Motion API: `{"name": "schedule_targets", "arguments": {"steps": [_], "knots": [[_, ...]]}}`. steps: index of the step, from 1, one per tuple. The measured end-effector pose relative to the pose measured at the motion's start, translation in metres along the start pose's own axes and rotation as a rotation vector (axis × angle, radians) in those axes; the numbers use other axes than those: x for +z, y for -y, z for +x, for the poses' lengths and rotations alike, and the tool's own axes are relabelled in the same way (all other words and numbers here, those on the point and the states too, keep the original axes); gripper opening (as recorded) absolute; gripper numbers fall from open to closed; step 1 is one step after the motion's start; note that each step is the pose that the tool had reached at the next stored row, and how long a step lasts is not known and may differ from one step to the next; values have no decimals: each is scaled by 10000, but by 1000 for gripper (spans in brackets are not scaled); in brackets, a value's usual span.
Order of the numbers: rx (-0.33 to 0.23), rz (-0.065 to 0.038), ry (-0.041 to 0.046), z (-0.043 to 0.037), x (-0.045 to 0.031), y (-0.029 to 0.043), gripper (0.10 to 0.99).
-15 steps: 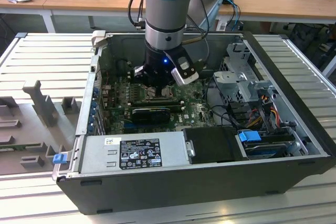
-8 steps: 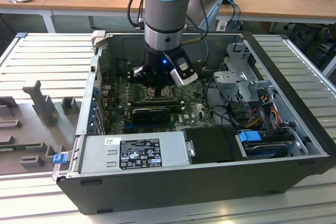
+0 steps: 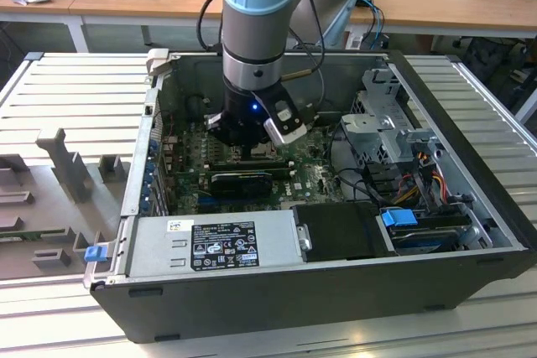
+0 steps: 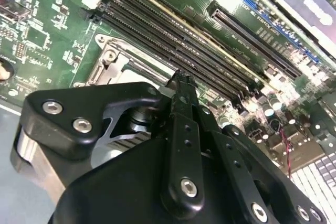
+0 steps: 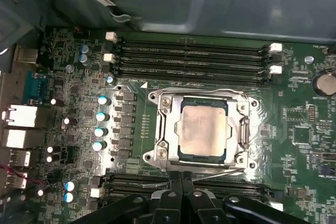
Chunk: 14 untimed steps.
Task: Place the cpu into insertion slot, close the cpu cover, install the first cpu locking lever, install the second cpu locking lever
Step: 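Install the second cpu locking lever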
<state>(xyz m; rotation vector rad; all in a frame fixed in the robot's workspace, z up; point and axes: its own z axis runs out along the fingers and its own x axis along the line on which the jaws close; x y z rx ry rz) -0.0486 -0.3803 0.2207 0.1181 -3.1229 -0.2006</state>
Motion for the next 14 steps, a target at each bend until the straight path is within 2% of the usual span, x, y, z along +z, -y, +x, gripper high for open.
{"name": "schedule_targets", "arguments": {"steps": [1, 3, 4, 5, 7, 8, 10, 12, 14], "knots": [[-126, -29, -14, 9, 27, 3, 106], [-193, -242, -3, 34, 35, 20, 106], [-194, -303, 1, 47, 34, 29, 106], [-196, -357, 5, 69, 33, 45, 106], [-196, -394, 9, 95, 33, 60, 106], [-197, -474, 15, 127, 38, 89, 106], [-200, -552, 21, 141, 54, 119, 106], [-200, -664, 32, 156, 69, 147, 106], [-204, -836, 46, 185, 84, 157, 106]]}}
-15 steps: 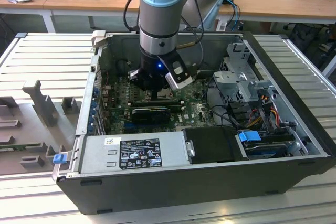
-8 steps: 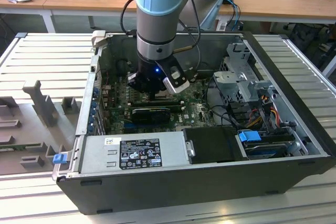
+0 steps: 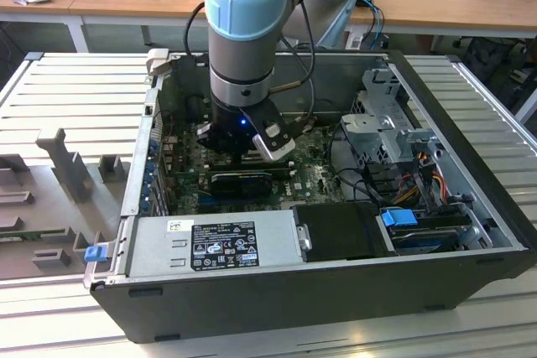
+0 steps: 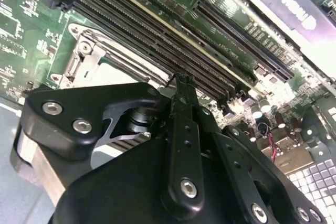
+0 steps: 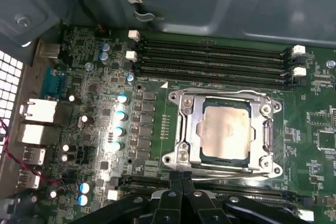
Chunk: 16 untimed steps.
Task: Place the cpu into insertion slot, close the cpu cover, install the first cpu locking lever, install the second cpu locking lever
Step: 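Install the second cpu locking lever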
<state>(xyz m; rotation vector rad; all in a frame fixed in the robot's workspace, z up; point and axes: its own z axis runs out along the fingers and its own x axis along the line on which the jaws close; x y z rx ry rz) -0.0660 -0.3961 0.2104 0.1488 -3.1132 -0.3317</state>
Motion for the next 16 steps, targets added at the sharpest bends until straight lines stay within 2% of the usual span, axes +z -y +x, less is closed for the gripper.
{"name": "schedule_targets", "arguments": {"steps": [1, 2, 3, 9, 12, 13, 16], "knots": [[-1, -83, 8, 24, 11, 1, 106], [-4, -207, 22, 70, 16, 1, 106], [-7, -288, 28, 79, 23, 3, 106], [-11, -654, 65, 79, 73, 13, 106], [-9, -704, 62, 77, 119, 27, 106], [-14, -779, 86, 74, 134, 26, 106], [-14, -853, 83, 75, 139, 29, 106]]}}
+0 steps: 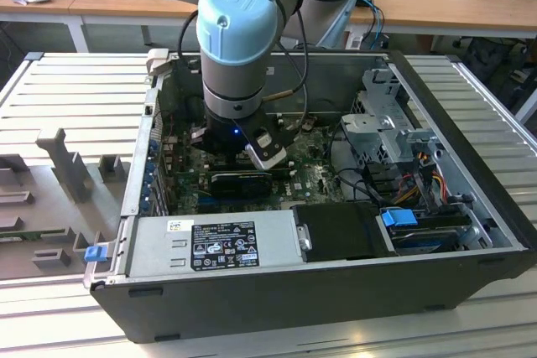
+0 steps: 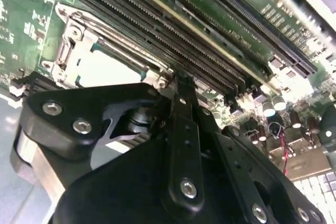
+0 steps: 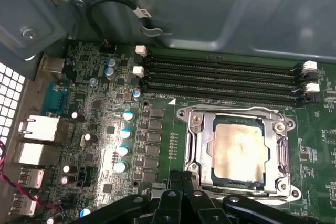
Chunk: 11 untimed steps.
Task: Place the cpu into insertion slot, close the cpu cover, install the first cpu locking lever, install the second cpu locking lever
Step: 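Install the second cpu locking lever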
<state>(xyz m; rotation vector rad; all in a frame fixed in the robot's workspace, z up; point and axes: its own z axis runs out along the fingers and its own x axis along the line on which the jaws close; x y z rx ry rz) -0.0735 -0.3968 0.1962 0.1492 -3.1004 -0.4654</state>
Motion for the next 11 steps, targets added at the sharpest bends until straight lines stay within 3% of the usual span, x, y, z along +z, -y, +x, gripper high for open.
{"name": "schedule_targets", "arguments": {"steps": [2, 7, 11], "knots": [[0, -5, 1, 1, -10, 1, 106], [-1, -6, 1, -1, -151, -43, 106], [0, -6, 0, -1, -202, -59, 106]]}}
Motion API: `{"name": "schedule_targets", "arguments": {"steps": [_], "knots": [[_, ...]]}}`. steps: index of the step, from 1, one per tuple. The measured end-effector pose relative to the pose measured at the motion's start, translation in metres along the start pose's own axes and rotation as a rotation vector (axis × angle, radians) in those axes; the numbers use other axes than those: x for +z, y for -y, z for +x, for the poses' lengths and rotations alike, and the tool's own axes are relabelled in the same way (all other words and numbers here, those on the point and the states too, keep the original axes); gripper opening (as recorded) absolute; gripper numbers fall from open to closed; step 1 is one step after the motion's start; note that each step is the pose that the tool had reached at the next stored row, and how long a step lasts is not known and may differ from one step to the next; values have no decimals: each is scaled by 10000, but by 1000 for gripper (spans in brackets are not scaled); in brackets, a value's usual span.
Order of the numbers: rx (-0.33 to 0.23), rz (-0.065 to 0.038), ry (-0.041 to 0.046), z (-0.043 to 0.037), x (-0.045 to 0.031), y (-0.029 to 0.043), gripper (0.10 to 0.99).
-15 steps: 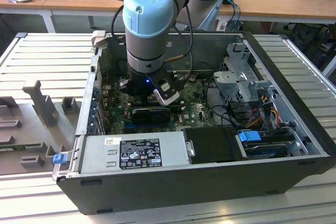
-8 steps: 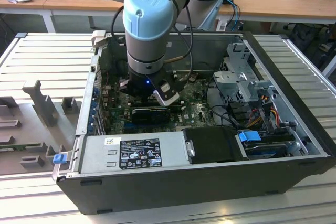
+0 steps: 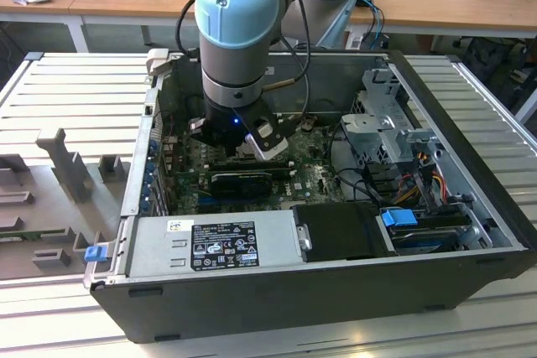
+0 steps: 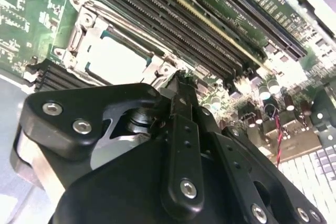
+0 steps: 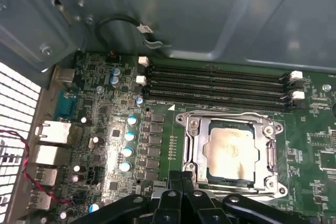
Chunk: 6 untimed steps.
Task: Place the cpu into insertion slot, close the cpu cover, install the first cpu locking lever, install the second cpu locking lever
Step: 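Install the second cpu locking lever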
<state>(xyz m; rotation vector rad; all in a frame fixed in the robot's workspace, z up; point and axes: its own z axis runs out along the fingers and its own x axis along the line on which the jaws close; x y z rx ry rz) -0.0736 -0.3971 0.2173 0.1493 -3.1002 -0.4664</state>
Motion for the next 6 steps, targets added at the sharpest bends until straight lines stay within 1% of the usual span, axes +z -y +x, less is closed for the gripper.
{"name": "schedule_targets", "arguments": {"steps": [3, 6], "knots": [[5, 0, -8, 0, -49, -15, 106], [3, -3, -6, -1, -60, -19, 106]]}}
